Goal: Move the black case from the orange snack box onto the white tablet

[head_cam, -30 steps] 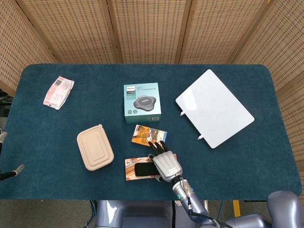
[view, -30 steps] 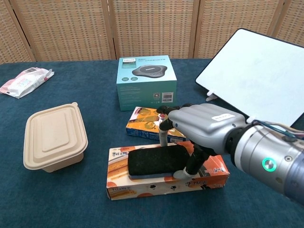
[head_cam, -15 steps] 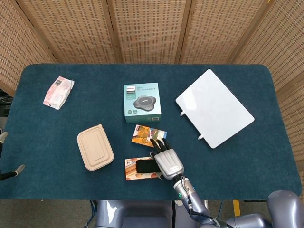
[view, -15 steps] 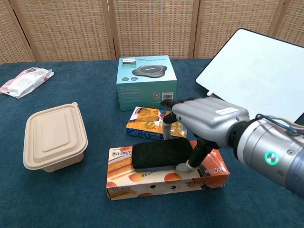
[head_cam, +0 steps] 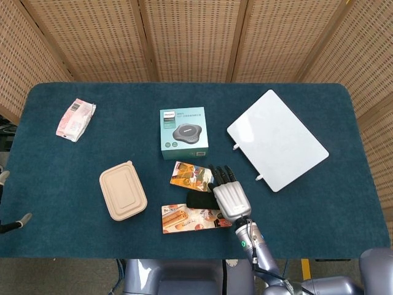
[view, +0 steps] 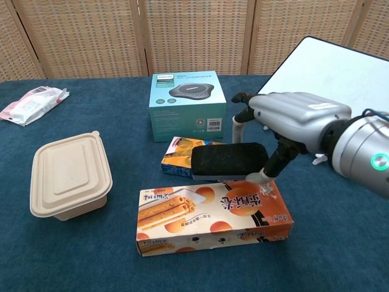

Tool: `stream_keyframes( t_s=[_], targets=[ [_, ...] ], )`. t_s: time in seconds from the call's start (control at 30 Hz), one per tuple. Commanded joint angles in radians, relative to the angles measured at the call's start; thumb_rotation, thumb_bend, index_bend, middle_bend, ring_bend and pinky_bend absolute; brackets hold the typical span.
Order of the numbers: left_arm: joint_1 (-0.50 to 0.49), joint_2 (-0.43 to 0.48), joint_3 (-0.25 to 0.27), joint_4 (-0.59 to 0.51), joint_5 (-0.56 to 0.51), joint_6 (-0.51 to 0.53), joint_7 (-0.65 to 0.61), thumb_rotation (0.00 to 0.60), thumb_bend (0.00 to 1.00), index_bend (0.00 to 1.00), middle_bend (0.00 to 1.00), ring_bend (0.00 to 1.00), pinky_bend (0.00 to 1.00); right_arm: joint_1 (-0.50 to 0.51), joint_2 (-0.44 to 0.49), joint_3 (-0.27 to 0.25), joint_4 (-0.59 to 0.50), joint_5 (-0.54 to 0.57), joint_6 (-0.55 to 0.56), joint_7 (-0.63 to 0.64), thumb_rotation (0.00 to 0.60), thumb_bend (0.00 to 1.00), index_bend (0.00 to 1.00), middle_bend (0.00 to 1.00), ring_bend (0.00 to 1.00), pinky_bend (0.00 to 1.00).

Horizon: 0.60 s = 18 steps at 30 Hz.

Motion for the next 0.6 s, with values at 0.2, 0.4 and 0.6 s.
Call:
stream_keyframes(
  t_s=[0.2, 0.4, 0.6],
  targets=[
    [0.000, -0.003, 0.002, -0.001, 0.003, 0.002, 0.009, 0.600, 0.16, 0.00, 0.00, 0.00, 0.00, -0.026, 0.074, 0.021, -0.002, -0.015, 0.019, 0.050, 0.600, 0.25, 0.47, 0.00, 0.00, 0.00],
    [-0.001, -0.007, 0.005, -0.004, 0.008, 0.003, 0.020, 0.600, 0.16, 0.00, 0.00, 0.00, 0.00, -0.059, 0.121, 0.022, 0.032, -0.052, 0.024, 0.140, 0.600, 0.25, 0.47, 0.00, 0.00, 0.00],
    [0.000, -0.009, 0.007, -0.007, 0.013, 0.007, 0.026, 0.600, 0.16, 0.00, 0.00, 0.00, 0.00, -0.104, 0.141, 0.006, 0.132, -0.149, 0.046, 0.269, 0.600, 0.25, 0.47, 0.00, 0.00, 0.00]
  ],
)
